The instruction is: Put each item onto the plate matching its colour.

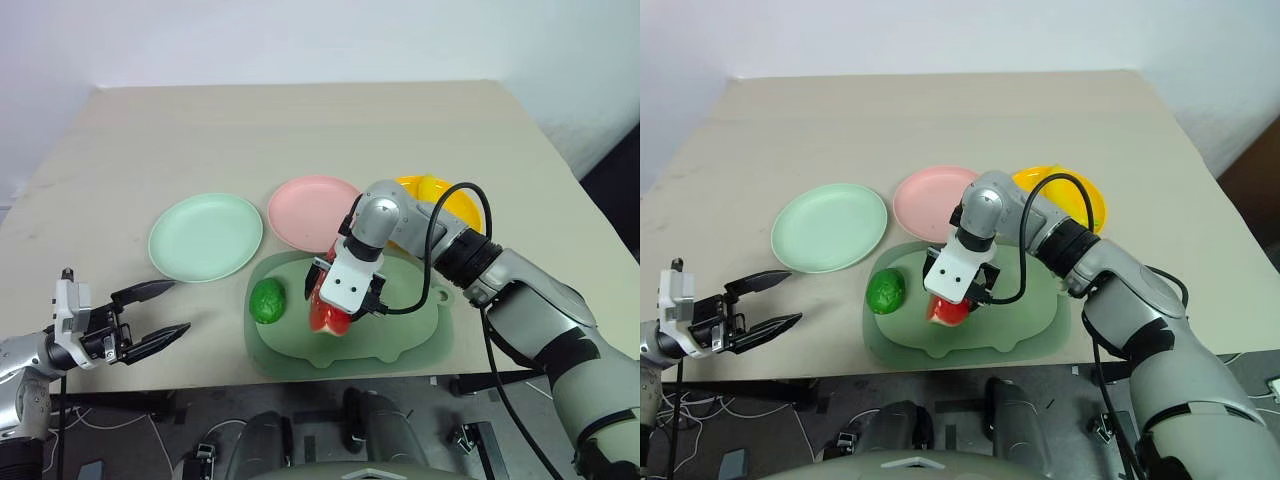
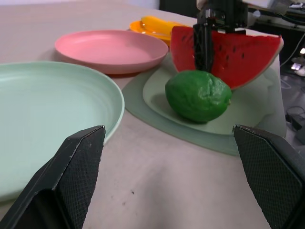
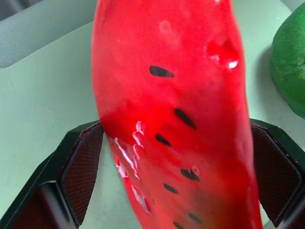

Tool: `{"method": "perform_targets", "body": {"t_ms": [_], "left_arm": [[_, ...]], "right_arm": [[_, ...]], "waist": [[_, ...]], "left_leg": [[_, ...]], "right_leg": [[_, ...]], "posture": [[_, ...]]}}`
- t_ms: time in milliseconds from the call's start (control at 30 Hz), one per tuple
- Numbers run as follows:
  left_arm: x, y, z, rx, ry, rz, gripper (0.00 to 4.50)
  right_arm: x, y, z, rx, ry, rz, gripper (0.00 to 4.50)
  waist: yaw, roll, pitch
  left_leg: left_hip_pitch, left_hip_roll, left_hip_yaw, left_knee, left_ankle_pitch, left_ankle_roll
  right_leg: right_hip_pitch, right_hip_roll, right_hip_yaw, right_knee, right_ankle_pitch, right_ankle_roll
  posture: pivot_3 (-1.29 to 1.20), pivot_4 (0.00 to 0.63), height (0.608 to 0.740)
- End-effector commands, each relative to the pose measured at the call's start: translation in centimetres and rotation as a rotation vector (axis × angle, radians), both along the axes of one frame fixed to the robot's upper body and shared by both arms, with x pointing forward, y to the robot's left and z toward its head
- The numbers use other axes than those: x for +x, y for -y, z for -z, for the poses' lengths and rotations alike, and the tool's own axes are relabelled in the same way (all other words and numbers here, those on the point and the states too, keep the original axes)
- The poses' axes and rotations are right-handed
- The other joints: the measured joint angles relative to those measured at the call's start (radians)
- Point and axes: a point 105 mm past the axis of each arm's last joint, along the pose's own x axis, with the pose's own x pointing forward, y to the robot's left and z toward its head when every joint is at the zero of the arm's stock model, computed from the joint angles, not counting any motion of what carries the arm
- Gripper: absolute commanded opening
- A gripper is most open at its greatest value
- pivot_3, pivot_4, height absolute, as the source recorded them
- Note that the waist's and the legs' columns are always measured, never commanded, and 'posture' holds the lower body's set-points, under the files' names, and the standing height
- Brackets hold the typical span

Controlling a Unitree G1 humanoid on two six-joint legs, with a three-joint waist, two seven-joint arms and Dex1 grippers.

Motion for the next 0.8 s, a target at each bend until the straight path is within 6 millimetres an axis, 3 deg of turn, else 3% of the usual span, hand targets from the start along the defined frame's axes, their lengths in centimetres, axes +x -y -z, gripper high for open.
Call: {"method": "perform_targets", "body": {"t_ms": [33, 100, 300, 433, 800], "left_arm": [[0.1, 0.2, -1.0, -0.008, 0.042, 0.006, 4.50], [0.1, 0.2, -1.0, -0.008, 0.044, 0.005, 4.50], [0.2, 0.4, -0.9, -0.013, 0.042, 0.006, 4.50], [0.4, 0.4, -0.8, -0.015, 0.041, 0.006, 4.50], [0.6, 0.5, -0.6, -0.018, 0.038, 0.010, 4.50]], "right_arm": [[-0.8, 0.0, 1.9, -0.049, -0.040, -0.013, 4.49], [-0.6, 0.2, 2.1, -0.059, -0.034, -0.001, 4.49], [-0.1, 0.9, 2.7, -0.084, -0.013, 0.022, 3.22], [-0.1, 1.1, 2.0, -0.050, -0.022, 0.049, 3.19], [0.3, 0.9, -5.8, 0.131, -0.068, 0.159, 3.19]], "waist": [[-0.001, 0.000, 0.000], [-0.001, 0.000, 0.000], [-0.001, 0.000, -0.001], [0.001, 0.000, -0.001], [0.000, 0.001, 0.000]], "left_leg": [[0.000, 0.000, 0.000, 0.000, 0.000, 0.000], [0.000, 0.000, 0.000, 0.000, 0.000, 0.000], [0.001, 0.001, 0.000, 0.000, 0.000, 0.000], [0.001, 0.001, 0.000, 0.000, 0.000, 0.000], [-0.002, 0.000, 0.000, 0.000, 0.000, 0.000]], "right_leg": [[0.000, 0.000, 0.000, 0.000, 0.000, 0.000], [0.000, 0.001, 0.000, 0.001, 0.000, -0.001], [0.000, 0.001, 0.000, 0.001, 0.000, -0.001], [0.001, 0.001, 0.000, 0.001, 0.000, -0.001], [-0.003, -0.001, 0.000, 0.001, 0.000, -0.001]], "posture": [[0.00, 0.150, 0.736], [0.00, 0.150, 0.736], [0.00, 0.150, 0.736], [0.00, 0.150, 0.736], [0.00, 0.150, 0.736]]}}
